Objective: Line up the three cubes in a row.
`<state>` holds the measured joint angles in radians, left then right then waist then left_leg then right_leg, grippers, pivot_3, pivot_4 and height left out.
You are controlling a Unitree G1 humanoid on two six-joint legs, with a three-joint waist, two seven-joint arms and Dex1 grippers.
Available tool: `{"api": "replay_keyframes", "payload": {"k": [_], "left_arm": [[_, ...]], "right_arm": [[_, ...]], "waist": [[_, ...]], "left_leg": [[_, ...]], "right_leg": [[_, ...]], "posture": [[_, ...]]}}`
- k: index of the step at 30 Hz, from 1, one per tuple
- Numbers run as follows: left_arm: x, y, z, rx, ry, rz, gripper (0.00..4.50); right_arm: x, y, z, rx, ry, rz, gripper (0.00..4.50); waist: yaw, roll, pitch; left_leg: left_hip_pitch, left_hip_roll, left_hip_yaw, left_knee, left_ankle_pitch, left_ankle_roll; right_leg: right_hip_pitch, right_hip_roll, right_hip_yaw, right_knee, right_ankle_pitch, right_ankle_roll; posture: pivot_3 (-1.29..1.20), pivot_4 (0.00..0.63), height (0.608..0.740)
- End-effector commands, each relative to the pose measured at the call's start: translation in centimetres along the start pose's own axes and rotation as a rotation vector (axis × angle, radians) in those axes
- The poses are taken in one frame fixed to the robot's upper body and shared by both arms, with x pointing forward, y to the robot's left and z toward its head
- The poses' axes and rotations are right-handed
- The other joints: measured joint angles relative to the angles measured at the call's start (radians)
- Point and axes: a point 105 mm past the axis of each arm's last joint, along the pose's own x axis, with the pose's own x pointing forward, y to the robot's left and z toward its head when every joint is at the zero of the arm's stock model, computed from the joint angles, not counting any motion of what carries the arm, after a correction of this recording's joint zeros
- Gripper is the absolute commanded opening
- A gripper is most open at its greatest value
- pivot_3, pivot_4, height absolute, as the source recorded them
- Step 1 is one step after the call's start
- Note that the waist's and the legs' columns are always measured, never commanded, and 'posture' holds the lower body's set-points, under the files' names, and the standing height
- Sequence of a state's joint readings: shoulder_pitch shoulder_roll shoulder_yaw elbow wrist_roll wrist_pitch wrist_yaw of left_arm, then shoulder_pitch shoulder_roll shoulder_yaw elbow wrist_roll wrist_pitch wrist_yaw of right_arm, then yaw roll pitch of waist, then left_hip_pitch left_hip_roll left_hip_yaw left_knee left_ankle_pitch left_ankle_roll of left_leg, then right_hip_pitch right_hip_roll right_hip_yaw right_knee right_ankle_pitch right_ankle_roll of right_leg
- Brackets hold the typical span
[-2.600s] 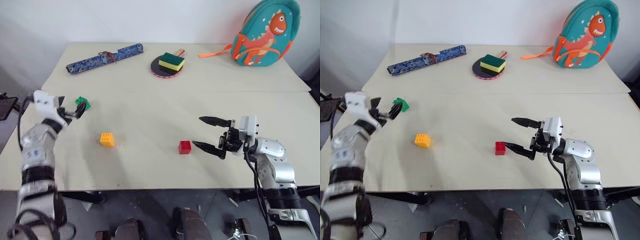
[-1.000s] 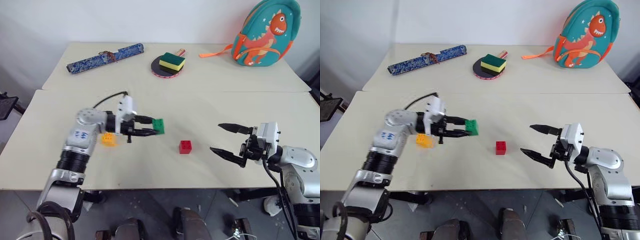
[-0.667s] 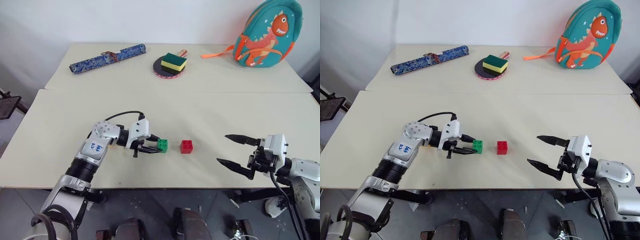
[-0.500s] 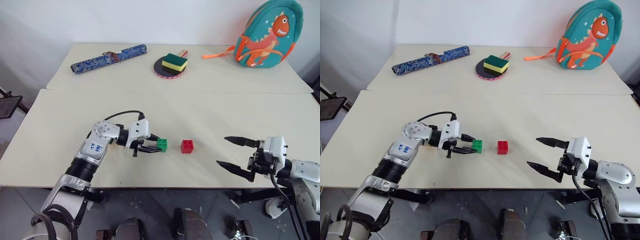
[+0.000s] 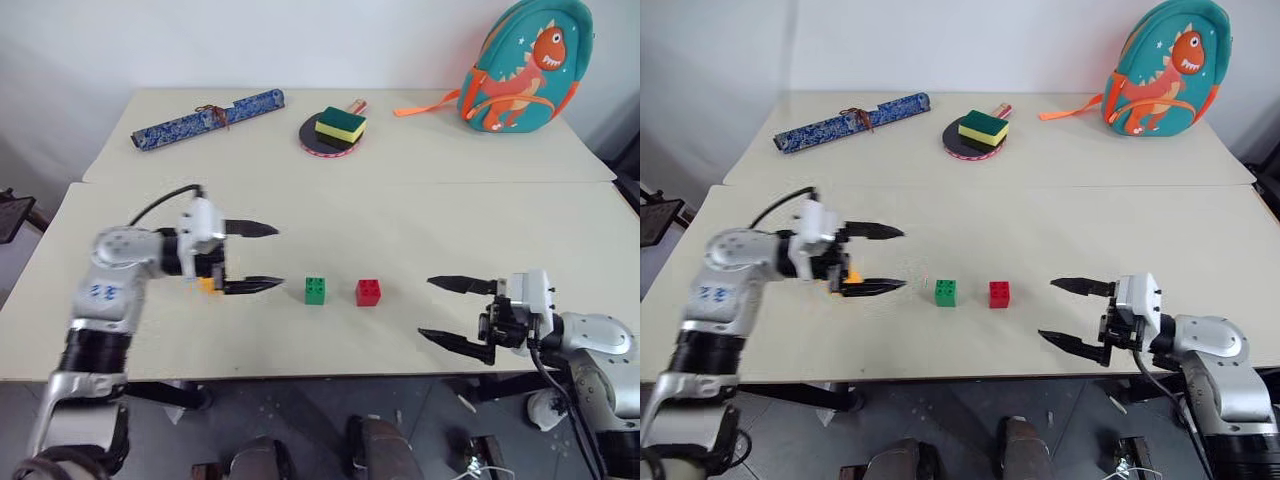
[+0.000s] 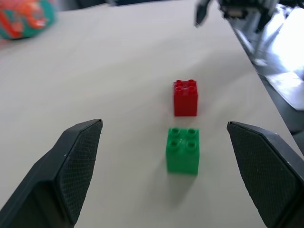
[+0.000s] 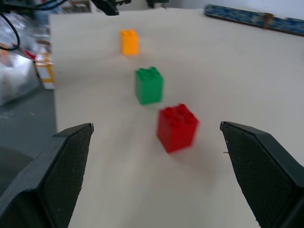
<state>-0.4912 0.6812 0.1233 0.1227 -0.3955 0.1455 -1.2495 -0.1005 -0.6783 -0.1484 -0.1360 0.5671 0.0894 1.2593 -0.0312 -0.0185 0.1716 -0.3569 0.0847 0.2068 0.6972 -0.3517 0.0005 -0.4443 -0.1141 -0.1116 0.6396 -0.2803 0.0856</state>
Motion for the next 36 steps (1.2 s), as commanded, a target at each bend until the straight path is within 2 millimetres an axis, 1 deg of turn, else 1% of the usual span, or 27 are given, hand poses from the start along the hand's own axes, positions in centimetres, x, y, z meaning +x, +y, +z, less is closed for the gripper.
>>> {"api": "replay_keyframes", "payload": {"k": [1,2,4,5,7,8,10,12,14,15,18,20,22,24,27,28,31,36], "left_arm": [[-9.4,1.0,-4.2,-0.121,0.033,0.468,4.48],[-11.7,0.3,-5.4,-0.16,0.052,0.562,4.48],[-14.9,-1.3,-6.8,-0.22,0.063,0.699,4.48],[-15.7,-2.1,-7.3,-0.233,0.082,0.735,4.48],[-17.7,-4.2,-8.5,-0.285,0.117,0.815,4.48],[-18.3,-5.2,-8.9,-0.305,0.131,0.838,4.48],[-18.5,-6.8,-9.3,-0.339,0.149,0.84,4.48],[-17.5,-7.6,-9.0,-0.348,0.136,0.796,4.48],[-16.1,-7.2,-8.4,-0.325,0.111,0.746,4.48],[-15.3,-6.7,-8.0,-0.309,0.097,0.724,4.48],[-12.1,-4.3,-6.9,-0.237,0.071,0.593,4.48],[-10.5,-2.7,-6.5,-0.201,0.068,0.525,4.48],[-8.8,-1.0,-6.5,-0.163,0.087,0.428,4.48],[-7.9,-0.1,-6.7,-0.142,0.105,0.368,4.48],[-6.0,1.7,-7.3,-0.118,0.158,0.24,4.48],[-5.4,1.9,-7.5,-0.117,0.175,0.19,4.48],[-4.7,2.0,-7.8,-0.118,0.2,0.085,4.48],[-4.7,2.1,-7.9,-0.111,0.216,0.015,4.48]], "right_arm": [[2.7,0.4,2.6,-0.066,-0.111,0.086,4.5],[3.4,0.5,2.9,-0.083,-0.128,0.105,4.5],[4.2,0.9,3.4,-0.096,-0.147,0.146,4.5],[4.6,1.1,3.6,-0.105,-0.156,0.158,4.5],[5.3,1.5,4.2,-0.124,-0.175,0.198,4.5],[5.6,1.6,4.4,-0.134,-0.182,0.214,4.5],[5.9,1.7,4.7,-0.141,-0.189,0.237,4.5],[6.1,1.5,4.9,-0.14,-0.188,0.252,4.5],[5.9,1.2,4.8,-0.136,-0.17,0.257,4.5],[5.7,1.0,4.7,-0.131,-0.159,0.256,4.5],[4.9,0.4,4.0,-0.116,-0.111,0.245,4.5],[4.5,0.1,3.7,-0.112,-0.091,0.237,4.5],[4.2,-0.2,3.5,-0.113,-0.076,0.223,4.5],[4.0,-0.3,3.4,-0.112,-0.07,0.214,4.5],[3.5,-0.3,3.5,-0.12,-0.059,0.186,4.5],[3.3,-0.4,3.6,-0.127,-0.055,0.171,4.5],[2.7,-0.3,3.7,-0.133,-0.047,0.133,4.5],[2.1,0.2,3.6,-0.125,-0.036,0.091,4.5]], "waist": [[-0.017,0.001,0.0],[-0.02,0.001,0.0],[-0.011,-0.002,0.002],[0.0,-0.002,0.002],[0.004,-0.003,0.001],[0.006,-0.003,0.001],[0.013,-0.003,0.001],[0.019,-0.004,0.0],[0.03,-0.004,0.0],[0.033,-0.004,0.0],[0.039,-0.004,0.0],[0.034,-0.005,-0.001],[0.028,-0.004,-0.001],[0.02,-0.003,-0.001],[0.005,-0.003,-0.001],[0.004,-0.003,-0.001],[-0.001,-0.003,-0.001],[0.001,-0.003,-0.001]], "left_leg": [[0.001,0.0,0.001,0.0,0.0,0.0],[0.002,0.0,0.001,-0.001,0.0,0.0],[0.002,0.001,0.0,-0.001,-0.001,-0.001],[0.001,0.001,-0.002,-0.001,-0.001,-0.001],[-0.001,0.002,-0.003,0.001,-0.003,-0.001],[0.0,0.003,-0.003,0.001,-0.004,0.0],[-0.001,0.002,-0.002,0.001,-0.005,0.002],[-0.001,0.0,-0.002,0.001,-0.006,0.003],[-0.001,0.0,-0.002,0.001,-0.006,0.003],[-0.001,-0.001,-0.002,0.001,-0.006,0.003],[-0.001,-0.001,-0.002,0.001,-0.006,0.003],[-0.001,-0.001,-0.001,0.001,-0.006,0.002],[-0.001,0.0,-0.001,0.001,-0.006,0.001],[-0.001,0.0,0.001,0.0,-0.006,0.0],[-0.001,0.001,0.006,0.0,-0.006,0.0],[-0.002,0.001,0.009,0.0,-0.006,-0.001],[-0.003,0.001,0.01,-0.001,-0.006,-0.001],[-0.003,0.002,0.011,-0.001,-0.007,-0.001]], "right_leg": [[0.0,0.0,0.002,0.0,0.0,0.0],[0.0,0.0,0.003,0.0,0.0,-0.001],[-0.001,0.0,0.001,0.002,-0.001,-0.001],[-0.001,0.0,-0.001,0.002,-0.001,-0.001],[-0.001,-0.001,-0.002,-0.001,-0.001,-0.002],[0.0,-0.003,-0.002,0.0,-0.001,-0.002],[0.0,-0.004,-0.002,-0.002,-0.001,-0.002],[0.0,-0.005,-0.002,-0.003,-0.001,-0.002],[0.0,-0.005,-0.002,-0.004,-0.001,-0.002],[0.0,-0.005,-0.002,-0.004,-0.001,-0.002],[0.0,-0.004,-0.003,-0.003,-0.001,-0.002],[0.0,-0.003,-0.003,-0.003,-0.001,-0.002],[0.0,-0.002,-0.003,-0.003,-0.001,-0.002],[-0.001,-0.001,-0.004,-0.002,-0.001,-0.002],[-0.001,0.0,-0.006,-0.001,-0.001,-0.002],[-0.001,0.0,-0.008,0.0,-0.001,-0.002],[-0.001,0.0,-0.009,-0.003,-0.001,-0.002],[-0.003,0.0,-0.009,-0.003,0.0,-0.001]], "posture": [[0.0,0.15,0.74],[0.0,0.15,0.74],[0.0,0.15,0.74],[0.0,0.15,0.74],[0.0,0.15,0.74],[0.0,0.15,0.74],[0.0,0.15,0.74],[0.0,0.15,0.74],[0.0,0.15,0.74],[0.0,0.15,0.74],[0.0,0.15,0.74],[0.0,0.15,0.74],[0.0,0.15,0.74],[0.0,0.15,0.74],[0.0,0.15,0.74],[0.0,0.15,0.74],[0.0,0.15,0.74],[0.0,0.15,0.74]]}}
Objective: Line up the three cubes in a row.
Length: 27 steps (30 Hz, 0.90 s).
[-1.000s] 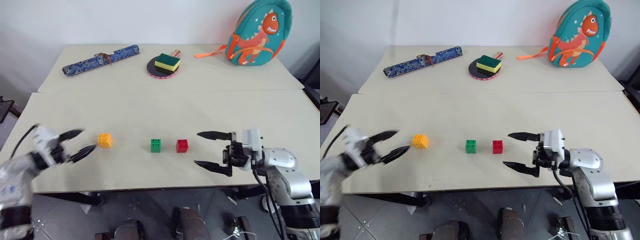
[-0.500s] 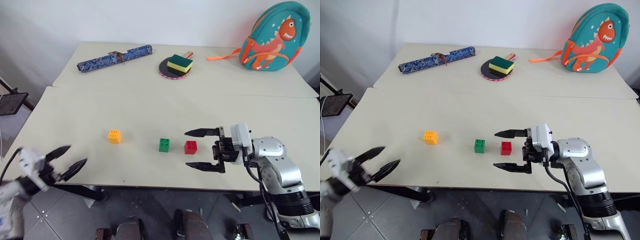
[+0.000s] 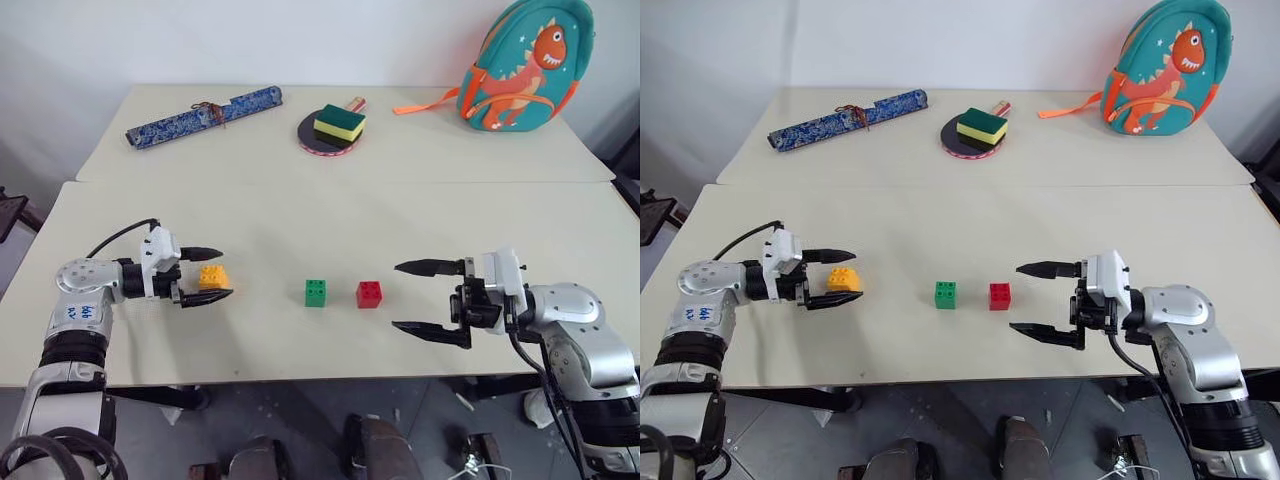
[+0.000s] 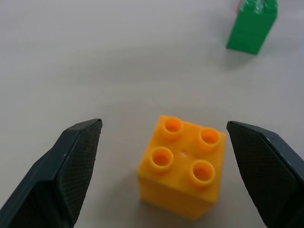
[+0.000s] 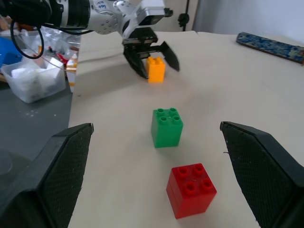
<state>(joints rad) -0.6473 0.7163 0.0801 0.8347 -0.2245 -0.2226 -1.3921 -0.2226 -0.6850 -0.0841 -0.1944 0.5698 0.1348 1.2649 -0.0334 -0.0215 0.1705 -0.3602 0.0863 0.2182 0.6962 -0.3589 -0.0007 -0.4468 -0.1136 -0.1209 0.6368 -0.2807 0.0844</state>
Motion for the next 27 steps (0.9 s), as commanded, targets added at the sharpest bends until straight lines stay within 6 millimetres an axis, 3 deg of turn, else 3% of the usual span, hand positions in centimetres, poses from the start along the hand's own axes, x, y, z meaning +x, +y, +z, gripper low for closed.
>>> {"api": "replay_keyframes", "payload": {"k": [1,8,10,13,18,27], "left_arm": [[-0.5,0.1,0.4,0.037,0.022,-0.048,4.3],[-1.0,-0.4,0.0,0.039,0.052,-0.11,2.51],[0.2,-0.6,1.2,0.074,0.012,-0.161,1.88],[2.6,-1.6,2.5,0.138,-0.022,-0.261,1.88],[5.1,-2.7,2.9,0.17,-0.016,-0.347,1.88],[6.4,-3.2,2.2,0.132,0.025,-0.426,1.88]], "right_arm": [[-0.4,0.4,1.0,-0.038,-0.005,-0.031,4.5],[-0.7,0.9,0.9,-0.031,0.0,-0.067,4.5],[-1.0,0.8,0.7,-0.028,0.011,-0.081,4.5],[-1.5,0.7,0.5,-0.024,0.023,-0.094,4.5],[-2.1,0.5,0.0,-0.012,0.044,-0.102,4.5],[-2.2,0.4,-0.7,0.013,0.063,-0.086,4.5]], "waist": [[0.004,0.0,0.0],[0.006,0.0,0.0],[0.006,0.0,0.0],[0.014,0.0,0.0],[0.014,0.0,0.0],[0.007,0.0,0.0]], "left_leg": [[0.0,0.0,0.0,0.001,0.0,0.0],[0.0,0.0,-0.001,0.002,0.0,0.001],[0.0,0.0,-0.001,0.002,0.0,0.001],[-0.002,0.0,-0.002,0.003,0.0,0.001],[-0.003,-0.001,-0.003,0.004,0.0,0.002],[-0.003,-0.001,-0.004,0.004,0.0,0.002]], "right_leg": [[0.0,0.0,0.0,0.0,0.0,0.0],[0.0,-0.001,0.001,0.0,0.0,0.0],[0.0,-0.001,0.001,0.0,0.0,0.0],[0.0,-0.001,0.0,0.0,0.0,0.0],[0.0,0.0,0.0,0.0,0.0,0.001],[0.0,0.0,0.0,0.0,0.0,0.001]], "posture": [[0.0,0.15,0.74],[0.0,0.15,0.74],[0.0,0.15,0.74],[0.0,0.15,0.74],[0.0,0.15,0.74],[0.0,0.15,0.74]]}}
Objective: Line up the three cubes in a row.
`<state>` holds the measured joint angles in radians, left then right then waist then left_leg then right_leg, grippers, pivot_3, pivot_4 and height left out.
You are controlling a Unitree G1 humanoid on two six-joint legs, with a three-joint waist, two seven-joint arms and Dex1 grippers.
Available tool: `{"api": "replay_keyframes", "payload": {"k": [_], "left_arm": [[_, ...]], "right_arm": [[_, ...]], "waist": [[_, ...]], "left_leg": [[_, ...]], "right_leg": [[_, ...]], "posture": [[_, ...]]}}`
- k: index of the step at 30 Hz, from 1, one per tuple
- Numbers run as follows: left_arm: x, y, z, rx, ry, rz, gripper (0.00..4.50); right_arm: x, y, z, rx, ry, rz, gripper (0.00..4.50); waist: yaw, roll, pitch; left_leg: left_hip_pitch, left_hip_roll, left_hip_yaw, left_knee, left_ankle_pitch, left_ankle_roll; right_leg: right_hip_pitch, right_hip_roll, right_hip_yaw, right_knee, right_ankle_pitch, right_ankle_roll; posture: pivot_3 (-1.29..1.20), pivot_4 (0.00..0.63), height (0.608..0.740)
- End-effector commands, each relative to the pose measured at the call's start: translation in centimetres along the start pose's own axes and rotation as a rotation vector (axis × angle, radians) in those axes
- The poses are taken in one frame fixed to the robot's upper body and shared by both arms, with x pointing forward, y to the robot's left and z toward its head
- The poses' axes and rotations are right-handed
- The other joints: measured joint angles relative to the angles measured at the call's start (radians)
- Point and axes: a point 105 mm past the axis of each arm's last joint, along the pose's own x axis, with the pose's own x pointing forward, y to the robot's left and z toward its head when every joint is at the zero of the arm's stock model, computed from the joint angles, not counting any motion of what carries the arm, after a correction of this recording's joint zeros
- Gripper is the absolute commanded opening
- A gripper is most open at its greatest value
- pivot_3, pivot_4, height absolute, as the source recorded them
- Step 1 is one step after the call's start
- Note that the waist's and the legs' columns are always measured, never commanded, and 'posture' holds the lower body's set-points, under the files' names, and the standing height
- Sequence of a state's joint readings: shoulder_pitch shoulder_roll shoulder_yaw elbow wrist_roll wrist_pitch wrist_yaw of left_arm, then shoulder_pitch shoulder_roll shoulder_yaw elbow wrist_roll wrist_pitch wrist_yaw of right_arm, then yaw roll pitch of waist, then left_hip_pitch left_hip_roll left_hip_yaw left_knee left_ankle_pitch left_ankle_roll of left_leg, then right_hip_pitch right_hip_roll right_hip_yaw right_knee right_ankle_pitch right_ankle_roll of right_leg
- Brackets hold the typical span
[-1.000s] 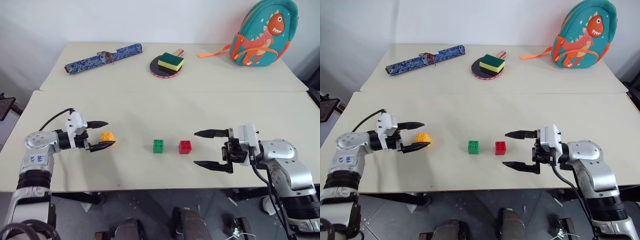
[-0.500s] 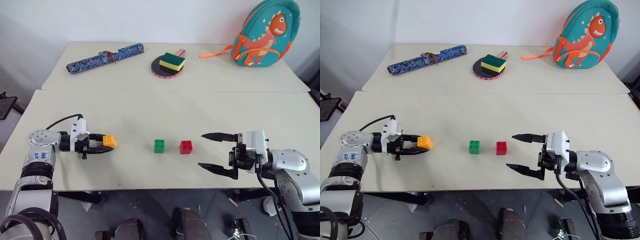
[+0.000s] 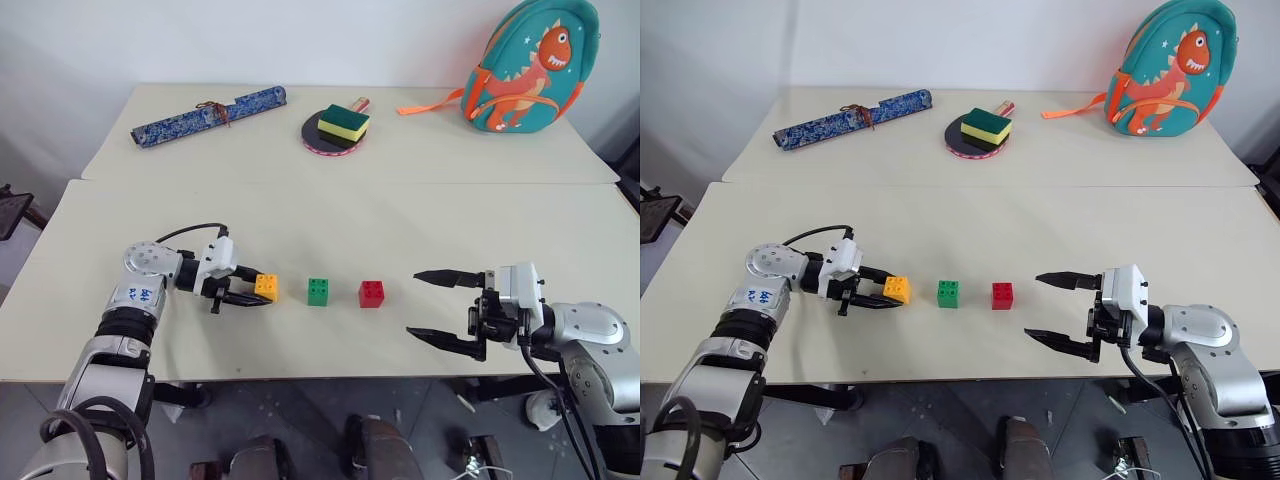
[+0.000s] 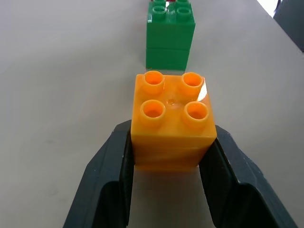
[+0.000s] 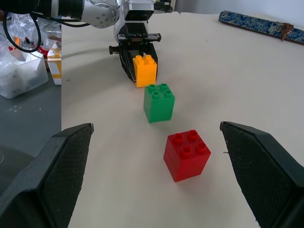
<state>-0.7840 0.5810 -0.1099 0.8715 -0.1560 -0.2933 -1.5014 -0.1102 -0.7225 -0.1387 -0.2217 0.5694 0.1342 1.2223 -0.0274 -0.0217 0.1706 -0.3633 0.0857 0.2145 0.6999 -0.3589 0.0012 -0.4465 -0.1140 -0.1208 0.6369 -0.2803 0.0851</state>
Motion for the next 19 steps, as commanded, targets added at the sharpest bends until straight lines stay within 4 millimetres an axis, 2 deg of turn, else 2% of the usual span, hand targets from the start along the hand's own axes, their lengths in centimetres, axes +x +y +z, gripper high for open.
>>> {"api": "replay_keyframes", "payload": {"k": [1,4,7,9,12,14,19], "left_arm": [[0.1,-0.8,0.6,-0.001,-0.014,-0.105,2.08],[-0.4,-0.4,1.0,0.021,-0.032,-0.061,2.86],[-2.8,0.0,2.0,0.042,-0.078,0.023,3.75],[-3.9,-0.3,2.2,0.054,-0.074,0.047,3.75],[-7.8,-1.7,3.3,0.106,-0.039,0.116,3.75],[-9.6,-2.2,3.9,0.107,0.007,0.172,3.75],[-11.2,-2.9,5.1,0.108,0.041,0.212,3.75]], "right_arm": [[-0.3,-0.2,0.4,-0.028,0.002,0.0,4.5],[-0.3,-0.3,0.1,-0.029,0.01,0.013,4.5],[-0.5,-0.6,0.5,-0.042,0.015,0.032,4.5],[-0.7,-0.6,0.7,-0.048,0.023,0.049,4.5],[-1.5,-0.6,1.8,-0.052,0.08,0.117,4.5],[-1.7,-1.0,2.7,-0.071,0.106,0.138,4.5],[-1.6,-1.4,3.4,-0.08,0.175,0.177,4.5]], "waist": [[0.001,0.0,0.0],[0.001,0.0,0.0],[-0.001,0.0,0.0],[-0.003,0.0,0.0],[-0.006,0.003,0.001],[-0.006,0.003,0.002],[0.015,0.003,0.002]], "left_leg": [[0.0,0.0,0.0,0.0,0.0,0.0],[-0.001,0.0,0.0,0.0,0.0,0.0],[-0.001,0.0,-0.001,0.001,0.0,0.0],[-0.002,0.001,-0.005,0.001,0.0,0.0],[-0.002,0.001,-0.008,0.0,0.0,0.0],[-0.002,0.001,-0.008,0.0,0.0,0.0],[-0.002,0.0,-0.009,0.002,0.001,0.001]], "right_leg": [[0.0,0.0,0.0,0.0,0.0,0.0],[0.0,0.0,0.0,0.0,0.0,0.0],[0.0,0.0,0.0,0.0,0.0,0.0],[-0.001,0.0,0.0,0.0,0.0,0.0],[-0.001,0.0,-0.001,0.001,0.0,0.0],[-0.003,0.0,0.0,0.001,0.0,0.0],[-0.001,-0.001,0.0,-0.002,0.0,0.0]], "posture": [[0.0,0.15,0.74],[0.0,0.15,0.74],[0.0,0.15,0.74],[0.0,0.15,0.74],[0.0,0.15,0.74],[0.0,0.15,0.74],[0.0,0.15,0.74]]}}
